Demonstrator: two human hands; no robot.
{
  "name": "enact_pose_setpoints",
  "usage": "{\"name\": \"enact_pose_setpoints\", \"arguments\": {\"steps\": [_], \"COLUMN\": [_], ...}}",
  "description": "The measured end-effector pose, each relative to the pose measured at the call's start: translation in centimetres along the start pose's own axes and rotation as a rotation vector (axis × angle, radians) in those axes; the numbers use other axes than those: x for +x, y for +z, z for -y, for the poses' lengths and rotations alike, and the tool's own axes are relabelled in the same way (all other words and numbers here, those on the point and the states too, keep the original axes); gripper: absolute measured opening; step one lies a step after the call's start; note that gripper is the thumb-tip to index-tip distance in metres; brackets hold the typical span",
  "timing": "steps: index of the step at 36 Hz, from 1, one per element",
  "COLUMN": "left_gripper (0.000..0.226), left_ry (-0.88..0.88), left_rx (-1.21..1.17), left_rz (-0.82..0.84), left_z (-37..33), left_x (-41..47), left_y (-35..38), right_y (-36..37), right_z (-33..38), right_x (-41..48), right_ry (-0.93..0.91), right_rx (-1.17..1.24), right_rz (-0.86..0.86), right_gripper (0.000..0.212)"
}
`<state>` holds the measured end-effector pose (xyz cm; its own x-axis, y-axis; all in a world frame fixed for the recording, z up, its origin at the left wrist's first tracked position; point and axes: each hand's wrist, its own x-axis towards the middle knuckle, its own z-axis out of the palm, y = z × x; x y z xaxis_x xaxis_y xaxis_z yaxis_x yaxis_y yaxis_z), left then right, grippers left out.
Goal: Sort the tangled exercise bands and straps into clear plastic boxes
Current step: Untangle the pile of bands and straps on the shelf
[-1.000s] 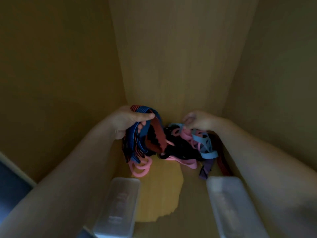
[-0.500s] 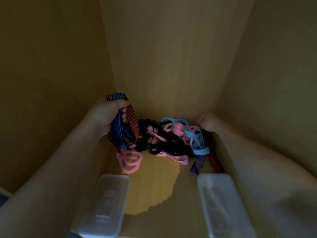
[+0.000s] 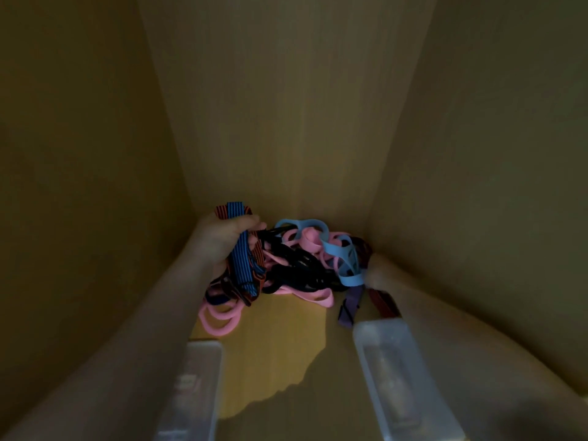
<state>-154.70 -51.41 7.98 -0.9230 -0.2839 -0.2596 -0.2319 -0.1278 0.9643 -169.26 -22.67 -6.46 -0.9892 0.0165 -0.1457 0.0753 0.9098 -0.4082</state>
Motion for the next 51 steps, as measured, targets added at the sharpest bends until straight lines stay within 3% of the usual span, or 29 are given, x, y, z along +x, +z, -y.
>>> {"name": "enact_pose_setpoints", "arguments": {"steps": [4, 7, 10, 14, 17, 21, 28, 34, 40, 45, 49, 51], "left_gripper": [0.027, 0.02, 0.019, 0.025, 0.027, 0.027, 0.03, 0.03, 0.032, 0.066, 0.055, 0.033], "left_ry": [-0.067, -0.101, -0.082, -0.063, -0.065, -0.011, 0.166, 0.373, 0.415, 0.393, 0.429, 0.446], "left_rx": [-0.008, -0.07, -0.118, -0.136, -0.166, -0.144, -0.072, 0.049, 0.075, 0.102, 0.104, 0.121], "left_rz": [0.04, 0.094, 0.1, 0.106, 0.134, 0.161, 0.188, 0.121, 0.124, 0.228, 0.295, 0.296], "left_z": [0.4, 0.4, 0.0, -1.2, -2.4, -4.4, -8.6, -12.8, -14.4, -14.4, -14.6, -14.8], "left_x": [0.1, 0.4, 0.8, 1.0, 0.9, 0.3, 0.1, -0.3, -1.2, -2.0, -2.6, -2.7], "left_y": [0.2, 0.1, -0.1, -0.3, -0.4, -0.3, -0.9, -1.1, 0.6, 1.3, 1.8, 2.0], "right_y": [-0.7, -2.9, -6.1, -10.4, -13.8, -19.1, -26.8, -29.8, -29.8, -28.8, -28.3, -28.0], "right_z": [1.3, 3.0, 4.9, 8.1, 10.6, 14.0, 18.9, 21.8, 24.7, 26.1, 26.6, 26.7], "right_x": [-2.6, -4.2, -4.1, -3.9, -4.1, -5.4, -8.5, -10.7, -11.9, -12.1, -12.2, -12.0], "right_ry": [0.05, 0.07, 0.016, -0.009, -0.104, -0.287, -0.579, -0.787, -0.897, -0.958, -0.974, -0.971], "right_rx": [0.097, 0.181, 0.232, 0.433, 0.521, 0.513, 0.405, 0.348, 0.322, 0.282, 0.276, 0.27], "right_rz": [0.025, -0.016, -0.03, -0.061, -0.125, -0.195, -0.213, -0.272, -0.189, -0.123, -0.079, -0.079], "right_gripper": [0.02, 0.014, 0.027, 0.012, 0.022, 0.03, 0.024, 0.025, 0.027, 0.027, 0.026, 0.026]}}
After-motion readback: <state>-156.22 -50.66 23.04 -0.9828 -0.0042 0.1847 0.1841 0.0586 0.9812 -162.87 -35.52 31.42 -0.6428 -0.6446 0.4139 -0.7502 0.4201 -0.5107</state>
